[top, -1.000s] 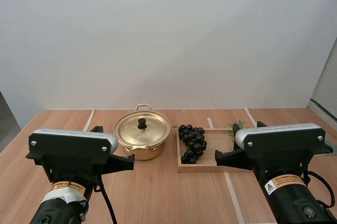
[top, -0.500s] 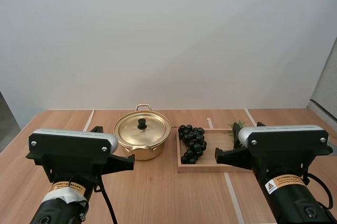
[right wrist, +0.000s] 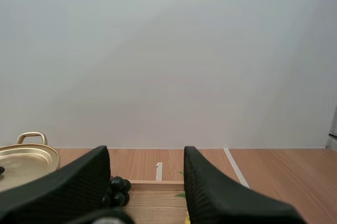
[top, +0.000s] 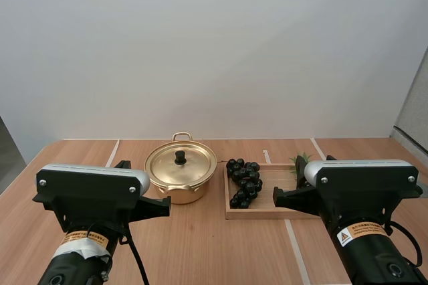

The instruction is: Open the pot, put the grape inside, and close it

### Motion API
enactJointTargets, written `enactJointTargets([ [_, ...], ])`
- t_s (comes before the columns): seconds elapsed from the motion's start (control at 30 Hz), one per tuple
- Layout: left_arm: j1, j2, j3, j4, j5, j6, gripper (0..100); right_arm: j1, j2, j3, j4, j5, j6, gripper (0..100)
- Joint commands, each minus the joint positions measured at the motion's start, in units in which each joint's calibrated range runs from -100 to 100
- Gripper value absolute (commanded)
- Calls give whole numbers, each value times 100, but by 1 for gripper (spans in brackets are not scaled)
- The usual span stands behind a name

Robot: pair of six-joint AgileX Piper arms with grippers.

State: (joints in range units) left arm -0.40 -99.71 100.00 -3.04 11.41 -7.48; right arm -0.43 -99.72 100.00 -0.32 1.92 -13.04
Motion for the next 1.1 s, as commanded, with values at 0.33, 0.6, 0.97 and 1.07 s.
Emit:
enactJointTargets([
  [0.33,-28,-29,0,25,-185,-57,0,-20,-28,0,-83,349,0,72],
  [0.6,-28,-29,0,25,-185,-57,0,-20,-28,0,-83,346,0,72],
  [0.97,-28,-29,0,25,-185,-57,0,-20,-28,0,32,131,0,72],
  [1.07,-28,-29,0,163,-318,-1,0,-20,-28,0,-15,-715,0,72],
])
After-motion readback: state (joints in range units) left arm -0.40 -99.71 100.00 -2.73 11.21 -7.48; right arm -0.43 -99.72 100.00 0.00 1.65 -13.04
